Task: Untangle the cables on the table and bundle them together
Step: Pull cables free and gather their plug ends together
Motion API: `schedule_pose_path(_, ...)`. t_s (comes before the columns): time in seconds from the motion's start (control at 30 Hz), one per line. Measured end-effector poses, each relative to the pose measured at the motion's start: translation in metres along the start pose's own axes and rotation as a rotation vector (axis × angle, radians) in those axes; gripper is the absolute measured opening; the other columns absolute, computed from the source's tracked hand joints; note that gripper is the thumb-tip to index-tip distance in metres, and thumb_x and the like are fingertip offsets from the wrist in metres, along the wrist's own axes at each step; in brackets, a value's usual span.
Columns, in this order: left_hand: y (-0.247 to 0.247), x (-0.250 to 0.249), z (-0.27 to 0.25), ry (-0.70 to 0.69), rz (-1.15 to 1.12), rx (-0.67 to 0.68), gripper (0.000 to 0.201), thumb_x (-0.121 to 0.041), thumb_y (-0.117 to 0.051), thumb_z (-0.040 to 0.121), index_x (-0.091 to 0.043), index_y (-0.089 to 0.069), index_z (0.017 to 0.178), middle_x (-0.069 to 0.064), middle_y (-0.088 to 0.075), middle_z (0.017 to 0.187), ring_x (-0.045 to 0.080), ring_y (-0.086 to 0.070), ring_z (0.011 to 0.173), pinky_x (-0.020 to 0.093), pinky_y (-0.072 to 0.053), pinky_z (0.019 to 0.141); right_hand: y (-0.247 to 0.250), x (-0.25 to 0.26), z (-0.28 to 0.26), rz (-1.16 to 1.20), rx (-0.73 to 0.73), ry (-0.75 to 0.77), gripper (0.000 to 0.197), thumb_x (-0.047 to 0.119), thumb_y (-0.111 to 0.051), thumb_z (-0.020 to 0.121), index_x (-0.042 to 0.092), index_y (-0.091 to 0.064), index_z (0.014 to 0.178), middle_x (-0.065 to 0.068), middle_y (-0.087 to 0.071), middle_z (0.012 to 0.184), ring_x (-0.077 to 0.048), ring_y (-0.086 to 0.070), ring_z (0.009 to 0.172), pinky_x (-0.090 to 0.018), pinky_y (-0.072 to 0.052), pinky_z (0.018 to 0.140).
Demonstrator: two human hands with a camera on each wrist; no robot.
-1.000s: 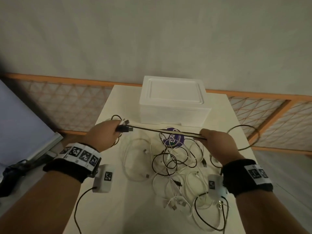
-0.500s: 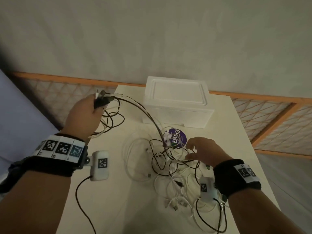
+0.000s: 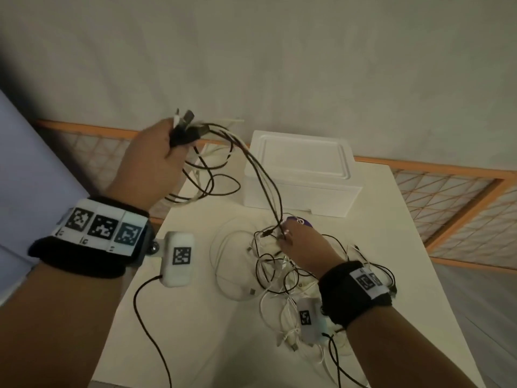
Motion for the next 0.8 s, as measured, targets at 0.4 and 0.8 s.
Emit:
schedule_pose_path(0.4, 0.041, 0.013, 0.042, 0.053, 0.281, 0.03, 0.02, -0.016, -0.044, 0.097, -0.007, -0.061, 0.105, 0.017, -0.054, 0.091, 0.03, -0.048, 0.082, 0.039, -0.036, 0.074, 0.038, -0.051, -0.02, 0.064, -0.191, -0.035, 0.038, 0.048, -0.058, 0.088, 0.021, -0.051, 0.114, 0.003, -0.059, 0.095, -0.019, -0.057, 0.088, -0.035, -0.048, 0.081)
schedule_pose_path(0.8, -0.103, -0.012, -0.011, 0.187, -0.113, 0.409, 0.018, -0.029, -0.051, 0.097, -0.018, -0.057, 0.084, -0.002, -0.055, 0.072, 0.015, -0.052, 0.065, 0.025, -0.031, 0.053, 0.066, 0.032, -0.013, 0.041, -0.318, 0.272, 0.02, 0.027, -0.054, 0.095, 0.014, -0.068, 0.1, -0.006, -0.062, 0.093, -0.019, -0.056, 0.092, -0.025, -0.039, 0.08)
Point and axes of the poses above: each hand's wrist, its own z-axis towards the middle knuckle, its own y-axis out of the back of the hand, x = y × z, the point moved 8 cm from there along z, towards the middle knuckle
